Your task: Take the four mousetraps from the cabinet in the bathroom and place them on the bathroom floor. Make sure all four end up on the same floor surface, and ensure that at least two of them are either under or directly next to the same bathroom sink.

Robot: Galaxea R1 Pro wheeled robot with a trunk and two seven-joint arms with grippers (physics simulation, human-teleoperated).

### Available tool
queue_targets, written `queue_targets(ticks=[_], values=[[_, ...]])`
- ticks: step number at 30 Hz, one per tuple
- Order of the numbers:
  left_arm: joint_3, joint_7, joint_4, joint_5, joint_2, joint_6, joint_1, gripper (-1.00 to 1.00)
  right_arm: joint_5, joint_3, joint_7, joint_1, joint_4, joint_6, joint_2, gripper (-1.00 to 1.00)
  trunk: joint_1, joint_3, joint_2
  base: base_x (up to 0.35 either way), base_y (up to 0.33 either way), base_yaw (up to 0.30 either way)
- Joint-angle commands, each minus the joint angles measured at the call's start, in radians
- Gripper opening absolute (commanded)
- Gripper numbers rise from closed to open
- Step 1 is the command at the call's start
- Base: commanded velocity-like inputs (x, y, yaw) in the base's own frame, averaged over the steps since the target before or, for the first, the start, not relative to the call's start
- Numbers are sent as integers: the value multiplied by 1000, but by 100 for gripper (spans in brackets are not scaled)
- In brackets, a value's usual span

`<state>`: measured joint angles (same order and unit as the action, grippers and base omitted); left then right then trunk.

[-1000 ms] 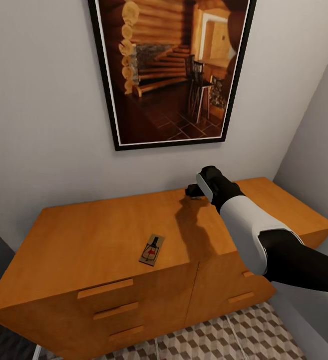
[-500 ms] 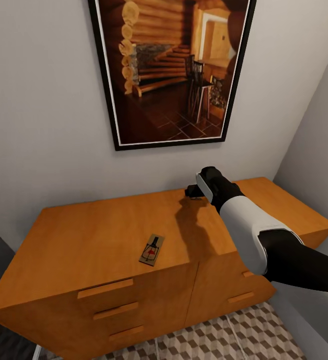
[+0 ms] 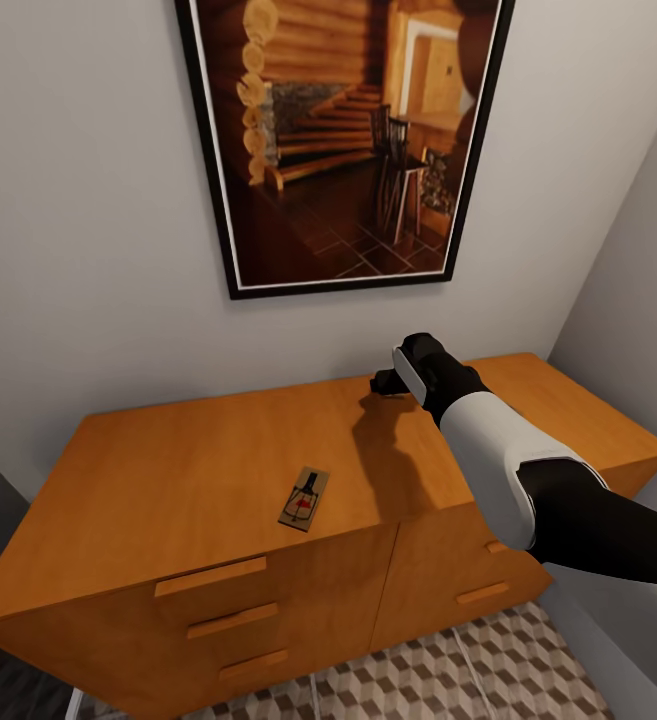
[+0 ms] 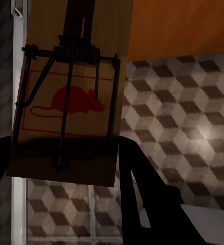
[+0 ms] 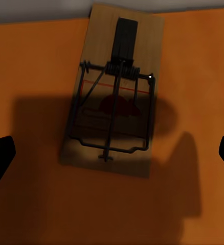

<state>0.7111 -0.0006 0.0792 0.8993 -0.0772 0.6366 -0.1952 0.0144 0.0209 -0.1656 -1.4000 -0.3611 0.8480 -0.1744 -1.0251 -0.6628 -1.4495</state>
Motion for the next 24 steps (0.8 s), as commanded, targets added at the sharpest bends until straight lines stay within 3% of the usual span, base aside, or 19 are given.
queue_targets(ticks=[1,24], values=[[7,5,2,0,1,3,-1,-100,1,2,-2,0,-1,5,0,100,0,-2,0,0,0,0],[7,5,2,0,1,3,0,-100,2,2,-2,0,1,4,0,100,0,-11,0,24,-3,0]])
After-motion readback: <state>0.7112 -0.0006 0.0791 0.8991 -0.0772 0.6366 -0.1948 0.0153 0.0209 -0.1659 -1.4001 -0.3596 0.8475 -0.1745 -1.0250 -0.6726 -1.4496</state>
